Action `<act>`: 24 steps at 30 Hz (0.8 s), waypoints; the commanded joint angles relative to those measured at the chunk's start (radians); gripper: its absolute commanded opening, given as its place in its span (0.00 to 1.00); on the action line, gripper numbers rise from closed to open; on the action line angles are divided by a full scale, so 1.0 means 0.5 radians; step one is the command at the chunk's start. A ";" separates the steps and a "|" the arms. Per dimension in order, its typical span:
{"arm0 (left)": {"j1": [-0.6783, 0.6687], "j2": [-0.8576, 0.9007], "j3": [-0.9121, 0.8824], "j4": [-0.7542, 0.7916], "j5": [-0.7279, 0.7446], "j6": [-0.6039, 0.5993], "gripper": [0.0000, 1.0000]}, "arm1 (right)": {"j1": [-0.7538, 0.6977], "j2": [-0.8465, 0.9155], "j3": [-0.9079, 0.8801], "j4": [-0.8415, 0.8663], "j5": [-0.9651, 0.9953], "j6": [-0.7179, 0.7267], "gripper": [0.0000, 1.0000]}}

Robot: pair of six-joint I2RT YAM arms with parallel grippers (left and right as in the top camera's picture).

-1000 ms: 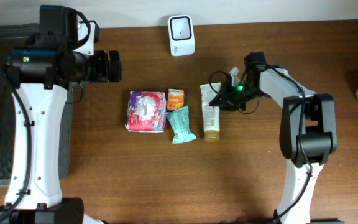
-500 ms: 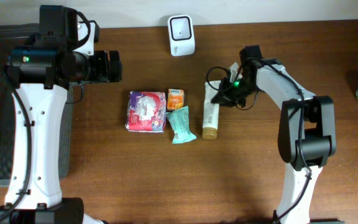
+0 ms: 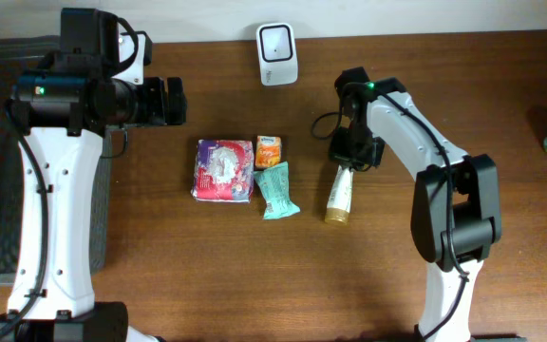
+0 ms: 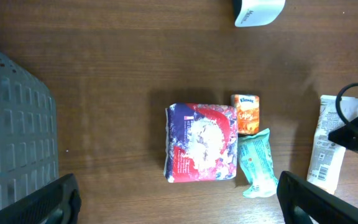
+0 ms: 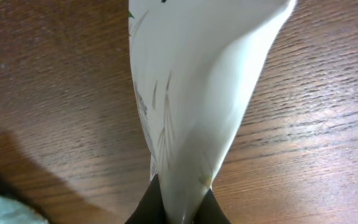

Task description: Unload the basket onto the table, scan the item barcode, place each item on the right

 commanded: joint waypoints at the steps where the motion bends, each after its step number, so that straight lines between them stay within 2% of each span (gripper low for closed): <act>1: 0.005 -0.031 0.002 0.003 0.021 0.018 0.99 | 0.072 0.029 -0.045 0.021 0.138 0.028 0.04; 2: 0.005 -0.031 0.002 0.003 0.020 0.018 0.99 | 0.076 0.037 -0.056 0.021 0.136 0.027 0.13; 3: 0.005 -0.031 0.002 0.003 0.021 0.018 0.99 | 0.082 0.037 -0.071 0.025 0.133 0.028 0.38; 4: 0.005 -0.031 0.002 0.003 0.020 0.018 0.99 | 0.083 0.037 -0.079 0.030 0.133 0.028 0.44; 8: 0.005 -0.031 0.002 0.003 0.021 0.018 0.99 | 0.083 0.037 -0.085 0.016 0.133 0.027 0.48; 11: 0.005 -0.031 0.002 0.003 0.021 0.018 0.99 | 0.083 0.037 -0.153 0.063 0.130 0.027 0.44; 13: 0.005 -0.031 0.002 0.003 0.021 0.018 0.99 | 0.082 0.037 -0.199 0.108 0.089 0.017 0.32; 15: 0.005 -0.031 0.002 0.002 0.020 0.018 0.99 | 0.083 0.037 -0.211 0.140 0.008 -0.034 0.27; 17: 0.005 -0.031 0.002 0.002 0.021 0.018 0.99 | 0.083 0.037 -0.211 0.192 -0.089 -0.042 0.26; 21: 0.005 -0.031 0.002 0.003 0.021 0.018 0.99 | 0.085 0.037 -0.211 0.214 -0.102 -0.043 0.31; 22: 0.005 -0.031 0.002 0.003 0.021 0.018 0.99 | 0.085 0.037 -0.211 0.214 -0.103 -0.042 0.11; 23: 0.005 -0.031 0.002 0.003 0.020 0.018 0.99 | 0.085 0.037 -0.211 0.214 -0.104 -0.041 0.04; 24: 0.005 -0.031 0.002 0.003 0.021 0.018 0.99 | 0.084 0.036 -0.205 0.211 -0.122 -0.042 0.04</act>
